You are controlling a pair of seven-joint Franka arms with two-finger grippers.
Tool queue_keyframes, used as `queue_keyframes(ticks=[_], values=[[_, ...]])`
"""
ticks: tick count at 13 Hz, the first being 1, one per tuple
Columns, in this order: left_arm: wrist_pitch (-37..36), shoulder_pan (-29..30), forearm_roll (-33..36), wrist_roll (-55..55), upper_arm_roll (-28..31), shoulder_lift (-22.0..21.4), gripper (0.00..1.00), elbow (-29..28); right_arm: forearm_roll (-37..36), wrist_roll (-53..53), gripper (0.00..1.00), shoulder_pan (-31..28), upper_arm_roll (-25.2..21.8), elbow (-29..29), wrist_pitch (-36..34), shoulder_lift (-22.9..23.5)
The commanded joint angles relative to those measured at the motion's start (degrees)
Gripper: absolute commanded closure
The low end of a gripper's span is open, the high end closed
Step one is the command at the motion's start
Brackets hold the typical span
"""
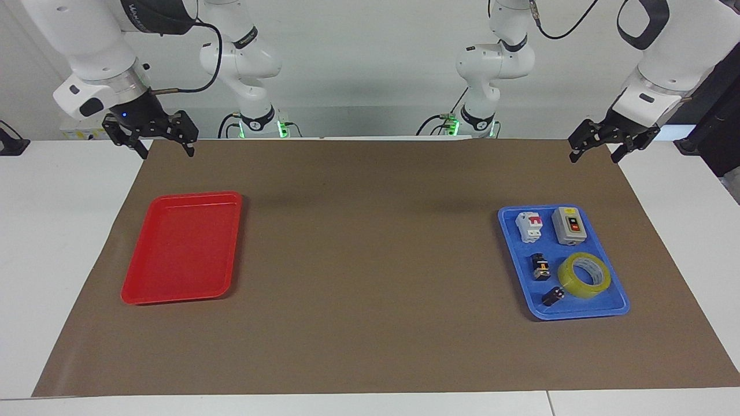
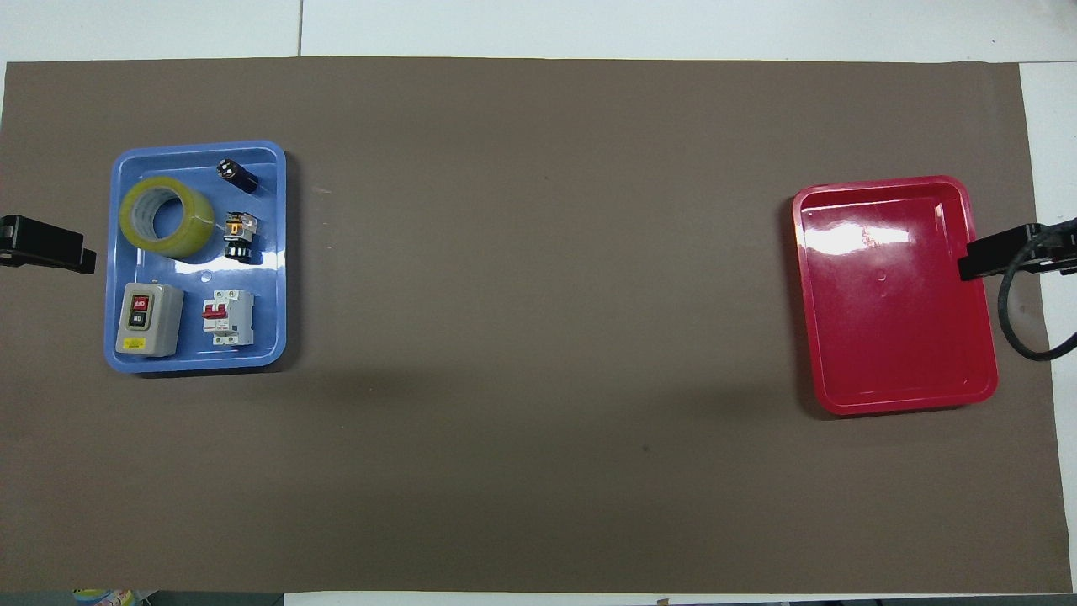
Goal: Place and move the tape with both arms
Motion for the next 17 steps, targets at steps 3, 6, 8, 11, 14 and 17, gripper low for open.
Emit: queue_keyframes(ticks=[3, 6, 8, 11, 14, 17], values=[[8.8, 1.2, 0.2, 0.0, 0.8, 2.5, 0.0, -1.3, 1.2, -1.2, 0.0, -0.7, 0.3, -1.3, 0.7, -1.0], [15.2, 3.1, 0.2, 0.0, 0.8, 8.3, 0.0, -0.9, 1.2, -1.2, 0.0, -0.7, 0.3, -1.4, 0.7, -1.0], [20.5, 5.0, 0.2, 0.0, 1.0, 12.4, 0.0, -0.8, 1.2, -1.2, 0.0, -0.7, 0.3, -1.3, 0.7, -1.0], [25.0, 6.3, 0.2, -0.2, 1.0, 17.5, 0.0, -1.2, 1.2, -1.2, 0.0, -0.7, 0.3, -1.4, 0.7, -1.0], [29.1, 8.3, 0.1, -2.2, 1.0, 19.8, 0.0, -3.5, 1.2, -1.2, 0.0, -0.6, 0.3, -1.4, 0.7, -1.0], [33.8, 8.5, 0.2, -8.6, 1.0, 20.8, 0.0, -7.1, 1.2, -1.2, 0.0, -0.7, 0.3, -1.4, 0.6, -1.1]])
